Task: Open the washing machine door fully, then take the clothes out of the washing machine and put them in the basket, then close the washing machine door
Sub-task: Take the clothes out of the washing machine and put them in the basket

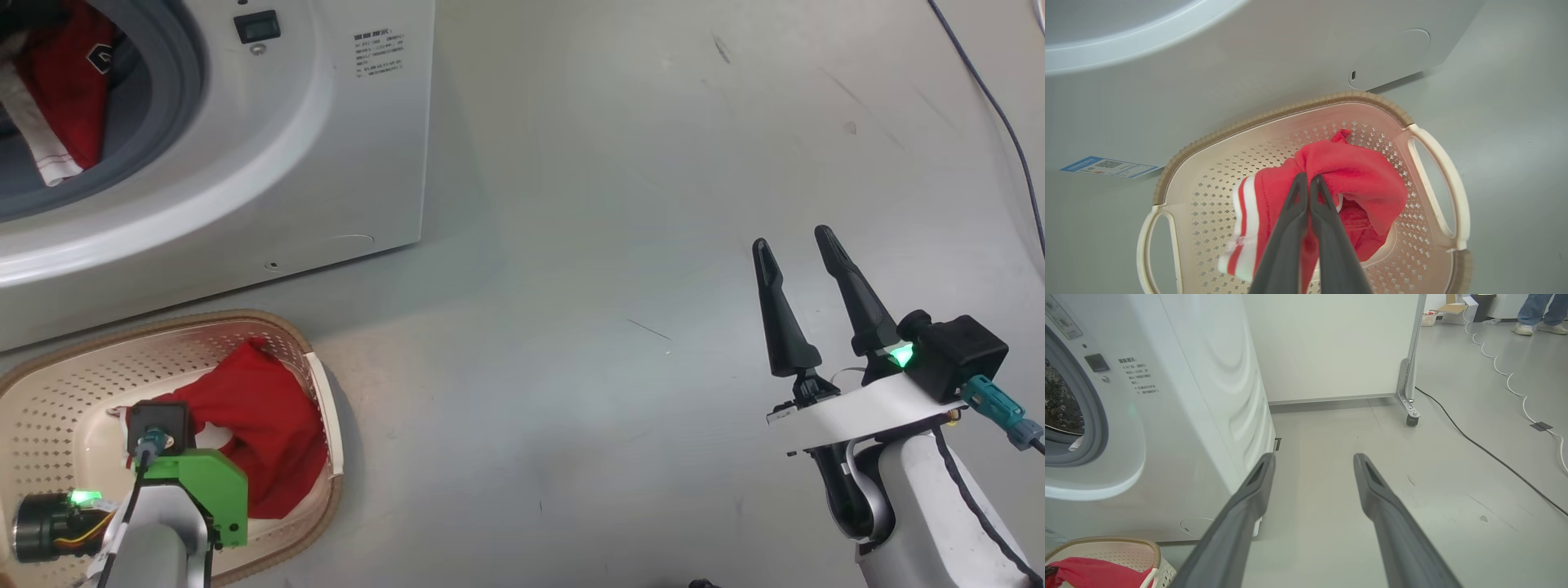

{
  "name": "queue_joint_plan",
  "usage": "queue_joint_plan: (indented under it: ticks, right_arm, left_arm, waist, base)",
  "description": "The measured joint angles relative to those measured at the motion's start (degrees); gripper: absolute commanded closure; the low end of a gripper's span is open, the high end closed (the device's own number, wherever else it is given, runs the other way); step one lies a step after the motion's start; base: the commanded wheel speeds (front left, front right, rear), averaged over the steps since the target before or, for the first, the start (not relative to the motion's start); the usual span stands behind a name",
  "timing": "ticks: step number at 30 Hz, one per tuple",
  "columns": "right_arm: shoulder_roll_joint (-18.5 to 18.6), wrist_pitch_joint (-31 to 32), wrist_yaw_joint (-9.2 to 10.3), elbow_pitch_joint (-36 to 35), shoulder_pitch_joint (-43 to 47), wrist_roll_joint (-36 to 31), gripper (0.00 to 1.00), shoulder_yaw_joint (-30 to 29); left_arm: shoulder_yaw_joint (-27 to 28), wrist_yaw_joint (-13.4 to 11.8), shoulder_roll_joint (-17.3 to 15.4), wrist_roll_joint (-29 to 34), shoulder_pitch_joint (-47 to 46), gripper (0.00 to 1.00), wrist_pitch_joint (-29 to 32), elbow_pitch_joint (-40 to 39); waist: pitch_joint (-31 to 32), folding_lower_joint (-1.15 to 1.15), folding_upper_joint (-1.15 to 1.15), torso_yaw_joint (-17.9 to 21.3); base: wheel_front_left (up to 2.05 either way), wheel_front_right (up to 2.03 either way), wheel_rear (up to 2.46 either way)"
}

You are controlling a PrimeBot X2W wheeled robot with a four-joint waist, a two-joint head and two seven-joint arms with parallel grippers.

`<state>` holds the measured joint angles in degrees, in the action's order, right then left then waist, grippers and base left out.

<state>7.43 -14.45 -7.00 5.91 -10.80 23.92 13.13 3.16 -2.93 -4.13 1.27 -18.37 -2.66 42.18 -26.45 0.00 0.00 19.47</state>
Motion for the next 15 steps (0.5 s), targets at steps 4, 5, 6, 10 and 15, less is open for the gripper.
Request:
queue_joint_plan:
  ticks: [4, 5, 6, 10, 15]
  right_arm:
    - [-0.10, 0.00, 0.00, 0.00, -0.37, 0.00, 0.00, -0.01]
    - [-0.15, 0.00, 0.00, 0.00, -0.57, 0.00, 0.00, 0.01]
    - [-0.20, 0.00, 0.00, 0.00, -0.68, 0.01, 0.00, 0.05]
    - [-0.45, 0.00, 0.00, 0.03, -0.76, 0.01, 0.00, -0.05]
    - [-0.47, 0.00, 0.00, 0.27, -0.76, 0.00, 0.00, -0.98]
  left_arm:
    - [0.41, -0.32, -0.27, -0.01, -0.97, 1.00, -0.41, 1.48]
    - [0.46, -0.34, -0.30, -0.01, -1.13, 1.00, -0.51, 1.96]
    - [0.49, -0.37, -0.31, -0.01, -1.19, 1.00, -0.51, 2.43]
    - [0.45, -0.38, -0.48, -0.01, -1.43, 1.00, -1.05, 4.82]
    - [0.21, -0.74, -0.44, -0.01, -2.77, 1.00, -1.85, 7.24]
  waist:
    - [-1.14, 0.00, 0.00, 0.78]
    - [-1.47, 0.00, 0.00, 1.05]
    - [-1.77, 0.00, 0.00, 1.33]
    - [-2.67, 0.00, 0.00, 2.42]
    - [-2.93, 0.00, 0.00, 2.94]
  base:
    - [0.00, 0.00, 0.00]
    - [0.00, 0.00, 0.00]
    - [0.00, 0.00, 0.00]
    - [0.00, 0.00, 0.00]
    - [0.00, 0.00, 0.00]
